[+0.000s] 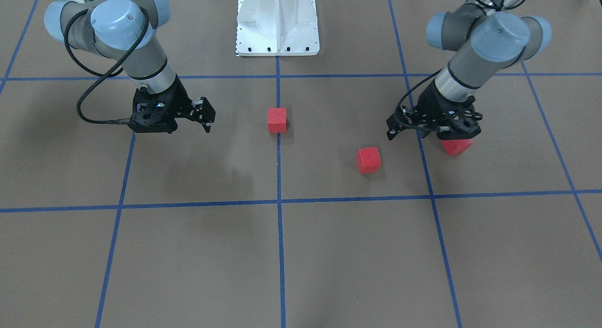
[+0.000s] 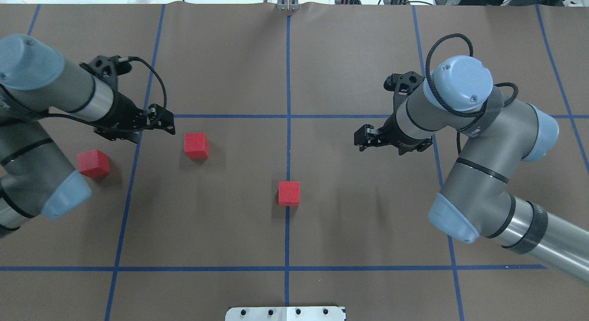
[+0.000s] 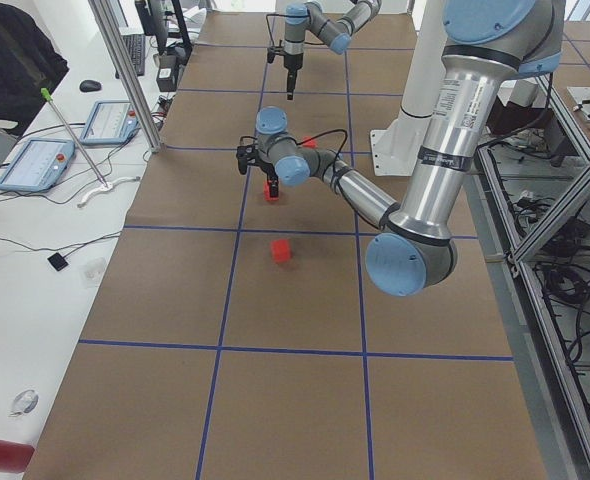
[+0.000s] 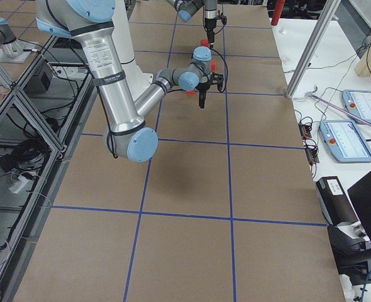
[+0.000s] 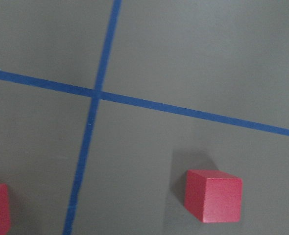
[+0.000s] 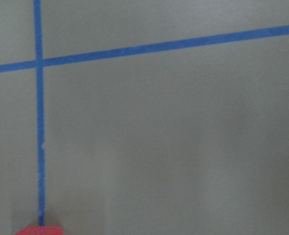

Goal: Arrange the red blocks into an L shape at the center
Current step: 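Release the cube and lift the right gripper while the left arm reaches in, then grasp the red cube nearer center with the left gripper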

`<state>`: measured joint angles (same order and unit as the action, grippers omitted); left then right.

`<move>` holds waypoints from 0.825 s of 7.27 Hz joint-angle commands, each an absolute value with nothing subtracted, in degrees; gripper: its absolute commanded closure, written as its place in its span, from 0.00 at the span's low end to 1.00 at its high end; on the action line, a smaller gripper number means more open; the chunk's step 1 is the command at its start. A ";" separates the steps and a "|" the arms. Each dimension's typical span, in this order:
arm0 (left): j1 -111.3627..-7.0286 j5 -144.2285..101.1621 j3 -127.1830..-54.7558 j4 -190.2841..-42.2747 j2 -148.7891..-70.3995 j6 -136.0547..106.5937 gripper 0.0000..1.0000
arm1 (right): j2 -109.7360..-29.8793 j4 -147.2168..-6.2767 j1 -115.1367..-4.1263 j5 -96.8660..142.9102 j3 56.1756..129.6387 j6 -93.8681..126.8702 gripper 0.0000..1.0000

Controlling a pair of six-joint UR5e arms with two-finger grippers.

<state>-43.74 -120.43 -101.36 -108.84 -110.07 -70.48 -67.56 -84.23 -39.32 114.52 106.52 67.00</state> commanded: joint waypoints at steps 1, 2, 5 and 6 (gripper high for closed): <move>-37.28 -112.88 -97.04 -100.16 -117.05 -67.36 0.03 | -69.26 -83.94 -41.30 114.26 106.00 63.57 0.00; -37.00 -112.33 -96.94 -97.32 -118.11 -64.11 0.03 | -69.78 -83.85 -41.66 114.26 106.00 62.85 0.00; -36.65 -110.66 -91.96 -96.94 -121.01 -62.41 0.03 | -70.66 -83.85 -41.66 114.08 105.56 62.84 0.00; -36.74 -110.65 -89.85 -96.94 -122.77 -62.40 0.03 | -70.66 -83.85 -41.57 114.08 105.56 62.84 0.00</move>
